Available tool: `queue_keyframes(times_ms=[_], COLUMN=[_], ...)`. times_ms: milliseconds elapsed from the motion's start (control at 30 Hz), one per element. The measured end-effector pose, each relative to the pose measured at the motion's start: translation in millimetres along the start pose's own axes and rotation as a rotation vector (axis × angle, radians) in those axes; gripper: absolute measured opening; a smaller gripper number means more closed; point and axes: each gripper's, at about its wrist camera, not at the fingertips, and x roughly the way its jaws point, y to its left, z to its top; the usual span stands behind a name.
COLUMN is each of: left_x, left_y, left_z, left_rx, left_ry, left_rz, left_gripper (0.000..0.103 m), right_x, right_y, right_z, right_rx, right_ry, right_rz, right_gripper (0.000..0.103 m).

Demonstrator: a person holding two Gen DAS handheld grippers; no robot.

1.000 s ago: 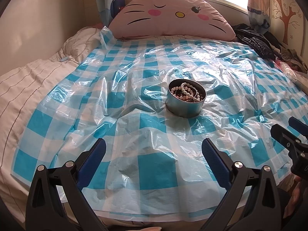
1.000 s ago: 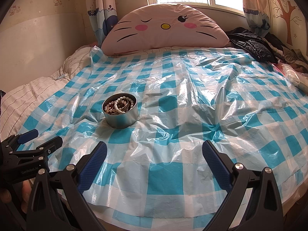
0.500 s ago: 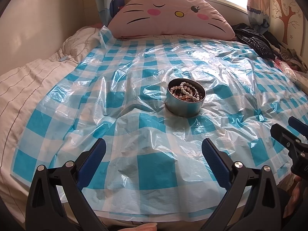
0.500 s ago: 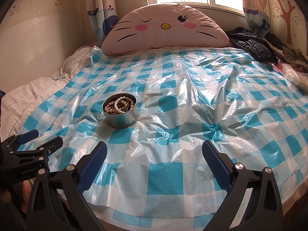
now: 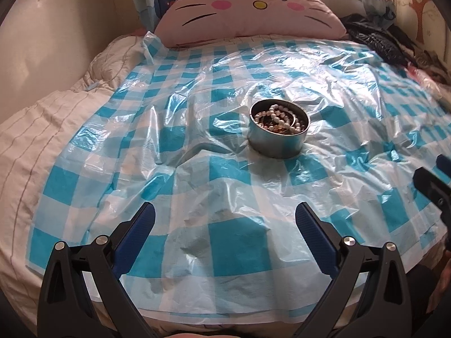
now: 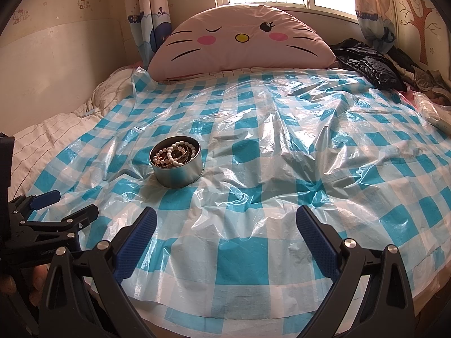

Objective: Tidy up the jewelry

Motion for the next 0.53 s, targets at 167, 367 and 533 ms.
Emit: queue_keyframes(times_ms=[167,367,533], left_x=[-9,-10,-15], left_y=[10,15,2], left_z=[-3,-6,-8], left_rx=[-0.043,-0.086,-0.034], left_ry=[-0.049,-0.052,-0.079], left_rz=[0.004,-0.004,-0.008], left_gripper=[0.096,0.096,0.096], right_x=[0,0,0], right_y=[-1,-2,-2], right_z=[0,0,0], right_rx=[0.0,0.0,-0.001], right_ry=[0.0,-0.003,-0.001], right_rz=[0.001,-0.001,-0.001], right_gripper=[0.095,0.095,0.095])
